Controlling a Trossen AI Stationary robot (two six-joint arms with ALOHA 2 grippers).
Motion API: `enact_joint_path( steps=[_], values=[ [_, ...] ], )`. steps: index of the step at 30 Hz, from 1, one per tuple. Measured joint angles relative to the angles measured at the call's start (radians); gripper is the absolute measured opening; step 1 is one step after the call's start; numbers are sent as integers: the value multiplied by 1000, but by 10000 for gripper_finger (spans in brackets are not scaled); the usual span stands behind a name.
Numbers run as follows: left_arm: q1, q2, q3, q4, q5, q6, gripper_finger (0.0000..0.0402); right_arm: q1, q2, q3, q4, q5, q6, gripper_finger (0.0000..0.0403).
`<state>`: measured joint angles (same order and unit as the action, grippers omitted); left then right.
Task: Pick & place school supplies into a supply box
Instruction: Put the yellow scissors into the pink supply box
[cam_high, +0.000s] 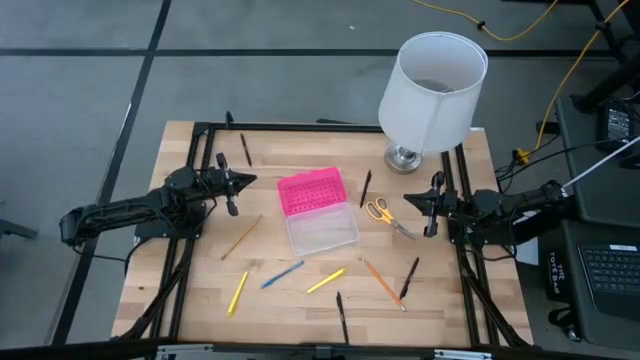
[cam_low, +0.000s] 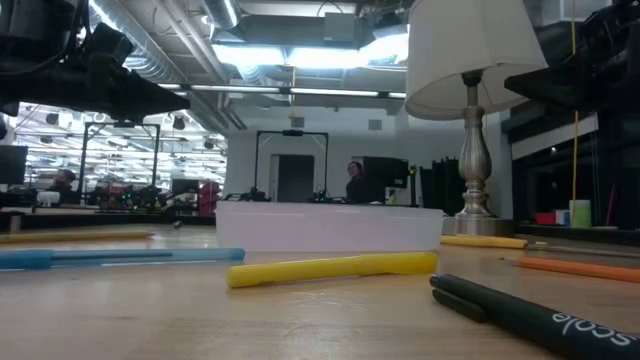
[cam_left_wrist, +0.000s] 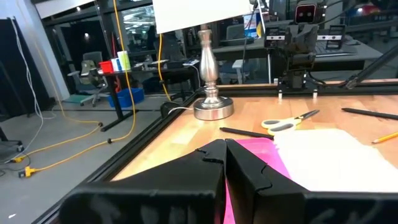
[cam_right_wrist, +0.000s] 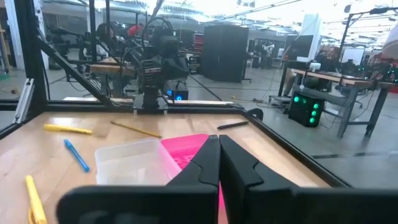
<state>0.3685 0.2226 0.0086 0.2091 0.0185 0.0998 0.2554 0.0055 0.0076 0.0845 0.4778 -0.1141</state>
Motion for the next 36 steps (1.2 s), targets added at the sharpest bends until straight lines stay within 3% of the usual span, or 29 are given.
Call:
enact_joint_path(
  steps=[11,17,28,36],
  values=[
    [0,0,0,-15,1,7,3,0,0,0,-1,-8,0,5],
    [-16,0,0,4,19,-87,1,0,0,0,-1,-8,13,5],
    [-60,0,0,4,11,-51,1,0,0,0,-1,-9,58,20],
    [-60,0,0,4,31,-60,1,0,0,0,-1,-28,-4,17]
  ],
)
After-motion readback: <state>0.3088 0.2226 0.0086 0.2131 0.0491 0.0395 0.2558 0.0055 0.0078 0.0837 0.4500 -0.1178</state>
